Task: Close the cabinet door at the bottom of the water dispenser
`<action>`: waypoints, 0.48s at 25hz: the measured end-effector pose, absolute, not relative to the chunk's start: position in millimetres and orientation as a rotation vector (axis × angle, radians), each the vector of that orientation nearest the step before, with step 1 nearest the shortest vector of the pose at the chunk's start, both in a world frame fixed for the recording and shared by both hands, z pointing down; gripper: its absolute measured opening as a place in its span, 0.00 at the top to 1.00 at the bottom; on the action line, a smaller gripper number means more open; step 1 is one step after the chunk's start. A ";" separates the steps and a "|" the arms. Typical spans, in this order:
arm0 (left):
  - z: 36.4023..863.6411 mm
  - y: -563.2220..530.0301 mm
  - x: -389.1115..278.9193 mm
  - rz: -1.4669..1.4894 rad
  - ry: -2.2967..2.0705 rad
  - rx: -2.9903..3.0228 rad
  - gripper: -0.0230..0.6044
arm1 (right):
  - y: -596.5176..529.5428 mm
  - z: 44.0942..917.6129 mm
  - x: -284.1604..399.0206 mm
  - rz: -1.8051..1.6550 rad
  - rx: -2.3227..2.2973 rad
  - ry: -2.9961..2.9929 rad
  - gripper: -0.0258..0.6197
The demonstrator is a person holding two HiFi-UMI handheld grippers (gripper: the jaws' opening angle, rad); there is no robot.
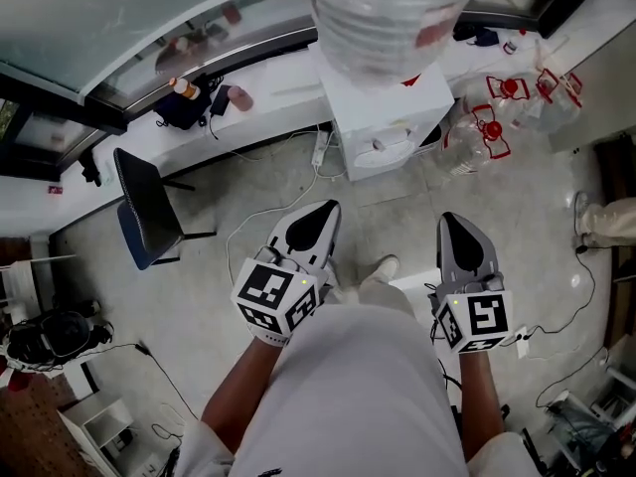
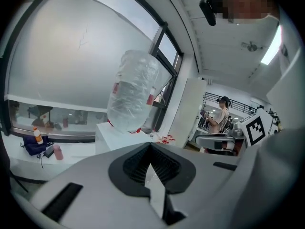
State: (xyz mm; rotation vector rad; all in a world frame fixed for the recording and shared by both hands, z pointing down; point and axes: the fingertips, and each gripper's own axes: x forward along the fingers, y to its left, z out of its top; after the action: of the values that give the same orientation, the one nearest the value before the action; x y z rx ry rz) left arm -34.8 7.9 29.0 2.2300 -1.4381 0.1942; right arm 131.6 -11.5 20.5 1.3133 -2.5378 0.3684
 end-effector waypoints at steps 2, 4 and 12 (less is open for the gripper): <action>19.7 13.8 -36.7 0.178 -1.450 2.231 0.95 | -8.2 4.9 133.5 0.338 1.312 -2.555 0.96; 11.1 17.6 -36.4 0.164 -1.454 2.236 0.95 | -5.3 -7.3 136.5 0.308 1.311 -2.569 0.96; -12.5 21.2 -17.0 0.176 -1.438 2.324 0.95 | 3.4 -26.6 160.0 0.248 1.354 -2.571 0.96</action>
State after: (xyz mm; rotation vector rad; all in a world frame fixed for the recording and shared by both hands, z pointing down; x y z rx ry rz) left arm -17.0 21.2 -12.5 2.3239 -1.4376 0.1762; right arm 160.0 3.4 -26.6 1.3544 -2.5711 0.2476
